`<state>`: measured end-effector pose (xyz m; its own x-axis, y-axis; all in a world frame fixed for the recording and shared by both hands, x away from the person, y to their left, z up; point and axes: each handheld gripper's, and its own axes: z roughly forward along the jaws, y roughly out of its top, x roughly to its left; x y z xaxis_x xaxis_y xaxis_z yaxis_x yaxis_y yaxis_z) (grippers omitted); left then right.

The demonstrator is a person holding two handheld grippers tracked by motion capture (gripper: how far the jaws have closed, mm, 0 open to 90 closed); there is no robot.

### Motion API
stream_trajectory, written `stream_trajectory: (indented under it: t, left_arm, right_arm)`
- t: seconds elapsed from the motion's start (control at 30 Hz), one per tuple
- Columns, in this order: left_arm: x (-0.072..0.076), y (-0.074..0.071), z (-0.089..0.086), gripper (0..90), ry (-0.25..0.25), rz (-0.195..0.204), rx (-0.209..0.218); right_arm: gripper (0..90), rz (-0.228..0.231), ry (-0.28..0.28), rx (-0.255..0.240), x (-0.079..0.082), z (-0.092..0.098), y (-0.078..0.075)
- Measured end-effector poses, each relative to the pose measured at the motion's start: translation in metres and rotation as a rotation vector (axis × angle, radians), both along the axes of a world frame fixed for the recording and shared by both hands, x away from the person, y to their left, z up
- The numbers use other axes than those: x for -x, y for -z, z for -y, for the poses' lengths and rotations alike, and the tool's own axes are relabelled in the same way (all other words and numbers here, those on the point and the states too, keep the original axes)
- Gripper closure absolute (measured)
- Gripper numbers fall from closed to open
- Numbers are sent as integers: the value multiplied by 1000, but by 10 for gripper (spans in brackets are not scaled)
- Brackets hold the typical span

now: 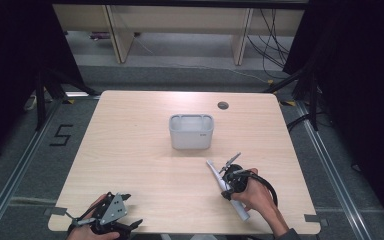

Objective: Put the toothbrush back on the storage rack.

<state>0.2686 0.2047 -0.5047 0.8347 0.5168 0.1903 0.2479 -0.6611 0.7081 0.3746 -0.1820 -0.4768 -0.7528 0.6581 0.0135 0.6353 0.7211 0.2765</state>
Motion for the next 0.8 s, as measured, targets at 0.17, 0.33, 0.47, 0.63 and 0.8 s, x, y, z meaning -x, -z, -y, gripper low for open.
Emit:
stream_trajectory:
  t: [0.17, 0.33, 0.47, 0.63, 0.8]
  left_arm:
    - [0, 2, 1, 148, -6, 2, 24]
    - [0, 1, 0, 148, -2, 16, 14]
    - [-1, 0, 0, 148, -5, 22, -3]
    - [-1, 0, 0, 148, -3, 18, -2]
    - [0, 2, 1, 148, -4, 3, 24]
  right_arm:
    - [610, -17, -21, 20, -2, -2, 1]
    - [656, -27, -29, 37, -3, -3, 0]
    - [659, -36, -44, 53, -5, -5, 0]
    - [659, -43, -65, 117, -7, -9, 0]
    - [659, -55, -86, 134, -9, -10, -1]
